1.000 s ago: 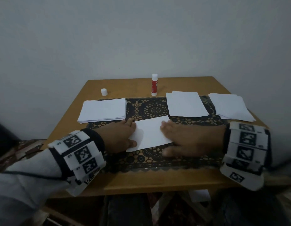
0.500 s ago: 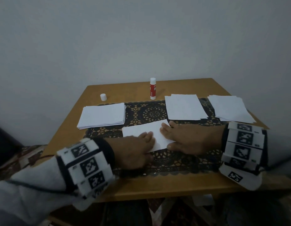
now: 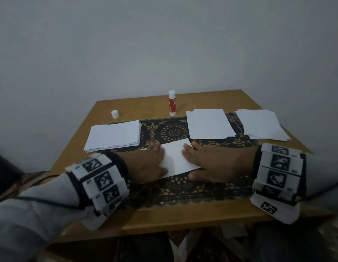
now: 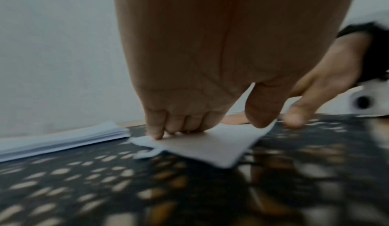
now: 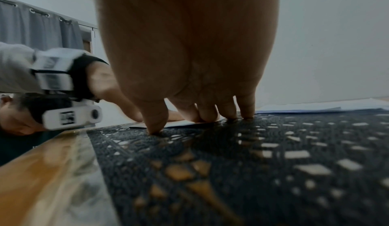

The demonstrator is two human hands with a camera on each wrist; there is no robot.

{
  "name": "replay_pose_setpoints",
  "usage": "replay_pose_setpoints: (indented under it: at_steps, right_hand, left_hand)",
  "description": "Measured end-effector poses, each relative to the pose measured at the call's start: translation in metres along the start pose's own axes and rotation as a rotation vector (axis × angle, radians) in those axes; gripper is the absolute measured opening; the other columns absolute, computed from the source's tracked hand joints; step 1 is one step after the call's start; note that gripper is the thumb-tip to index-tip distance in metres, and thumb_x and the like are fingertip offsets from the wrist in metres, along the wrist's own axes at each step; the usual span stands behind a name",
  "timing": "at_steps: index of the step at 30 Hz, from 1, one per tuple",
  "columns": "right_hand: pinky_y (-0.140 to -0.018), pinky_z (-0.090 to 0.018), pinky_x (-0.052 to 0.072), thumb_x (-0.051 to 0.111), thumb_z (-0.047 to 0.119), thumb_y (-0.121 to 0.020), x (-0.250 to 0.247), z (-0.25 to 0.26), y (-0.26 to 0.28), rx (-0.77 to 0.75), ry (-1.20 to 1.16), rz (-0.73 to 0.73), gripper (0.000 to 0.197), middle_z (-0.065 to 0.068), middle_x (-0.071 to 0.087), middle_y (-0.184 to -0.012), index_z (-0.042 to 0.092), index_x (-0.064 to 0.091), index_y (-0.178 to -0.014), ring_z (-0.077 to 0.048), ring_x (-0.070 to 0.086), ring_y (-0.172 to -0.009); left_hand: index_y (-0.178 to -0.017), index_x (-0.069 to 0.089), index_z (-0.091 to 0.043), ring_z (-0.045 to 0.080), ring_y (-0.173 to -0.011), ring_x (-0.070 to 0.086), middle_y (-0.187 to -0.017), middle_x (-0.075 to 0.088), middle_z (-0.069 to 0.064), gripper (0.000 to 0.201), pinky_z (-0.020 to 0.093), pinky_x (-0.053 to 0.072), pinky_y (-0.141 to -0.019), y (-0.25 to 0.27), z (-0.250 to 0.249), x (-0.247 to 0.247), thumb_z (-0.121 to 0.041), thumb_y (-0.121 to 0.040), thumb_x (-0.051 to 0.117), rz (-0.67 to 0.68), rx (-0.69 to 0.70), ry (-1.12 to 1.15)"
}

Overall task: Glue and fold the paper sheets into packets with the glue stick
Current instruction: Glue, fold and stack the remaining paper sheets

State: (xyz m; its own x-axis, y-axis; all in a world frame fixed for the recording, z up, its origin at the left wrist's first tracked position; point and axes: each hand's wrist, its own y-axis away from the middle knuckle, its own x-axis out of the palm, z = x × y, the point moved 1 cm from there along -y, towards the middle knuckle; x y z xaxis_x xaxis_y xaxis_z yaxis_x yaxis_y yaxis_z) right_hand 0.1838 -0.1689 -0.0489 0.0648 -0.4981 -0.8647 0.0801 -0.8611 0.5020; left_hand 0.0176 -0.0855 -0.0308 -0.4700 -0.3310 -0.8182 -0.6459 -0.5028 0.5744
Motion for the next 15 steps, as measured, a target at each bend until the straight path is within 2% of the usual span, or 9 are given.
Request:
replay_pose_setpoints:
  at_steps: [3,4,8,12,13,15]
  right_hand:
    - [-0.12,-0.035,0.004,0.028,0.055,-0.101,0.001,-0.001,-0.001,0.002,-0.008,-0.003,0.078,-0.003,-0.018,-0.162,0.015,-0.011,-0.155,-0.02,-0.013,-0.149]
    - [-0.12,-0.035,0.004,0.028,0.055,-0.1,0.0,-0.001,-0.001,0.001,-0.013,-0.002,0.078,-0.003,-0.018,-0.161,0.016,-0.012,-0.155,-0.02,-0.013,-0.149]
    - [-0.12,-0.034,0.003,0.028,0.055,-0.1,0.0,-0.001,0.001,-0.001,-0.023,-0.002,0.078,-0.002,-0.019,-0.161,0.016,-0.012,-0.154,-0.019,-0.014,-0.149]
    - [-0.121,-0.035,0.004,0.029,0.055,-0.1,0.0,-0.001,0.0,-0.004,-0.016,-0.009,0.078,-0.003,-0.017,-0.162,0.015,-0.01,-0.155,-0.02,-0.012,-0.149]
    - [-0.12,-0.034,0.004,0.029,0.055,-0.1,-0.001,-0.001,0.0,-0.003,-0.015,-0.009,0.078,-0.003,-0.017,-0.162,0.015,-0.01,-0.155,-0.019,-0.012,-0.149]
    - [-0.12,-0.032,0.003,0.029,0.055,-0.101,-0.001,-0.002,0.0,-0.003,-0.022,-0.005,0.078,-0.002,-0.018,-0.161,0.016,-0.011,-0.155,-0.018,-0.013,-0.149]
  left_hand:
    - [-0.151,-0.012,-0.017,0.013,-0.146,-0.011,-0.157,-0.022,0.0,0.073,0.033,0.003,-0.12,0.011,-0.014,0.009,-0.049,-0.1,0.029,0.054,0.134,-0.022]
    - [-0.151,-0.012,-0.018,0.012,-0.146,-0.01,-0.157,-0.021,-0.001,0.072,0.032,0.003,-0.12,0.013,-0.012,0.009,-0.049,-0.1,0.028,0.052,0.14,-0.011]
    - [-0.15,-0.015,-0.013,0.016,-0.146,-0.011,-0.156,-0.024,0.005,0.075,0.033,0.004,-0.118,0.014,0.004,0.009,-0.051,-0.1,0.026,-0.009,0.013,-0.023]
    - [-0.15,-0.017,-0.017,0.012,-0.144,-0.018,-0.154,-0.027,-0.001,0.083,0.034,-0.001,-0.12,0.037,-0.017,0.032,-0.062,-0.094,0.025,0.055,0.186,-0.057]
    - [-0.15,-0.017,-0.017,0.012,-0.144,-0.019,-0.154,-0.027,0.0,0.083,0.034,0.0,-0.121,0.04,-0.018,0.035,-0.063,-0.094,0.024,0.054,0.202,-0.06]
    - [-0.15,-0.017,-0.016,0.013,-0.145,-0.016,-0.155,-0.025,0.002,0.08,0.035,0.002,-0.121,0.035,-0.008,0.032,-0.06,-0.095,0.023,0.022,0.137,-0.033]
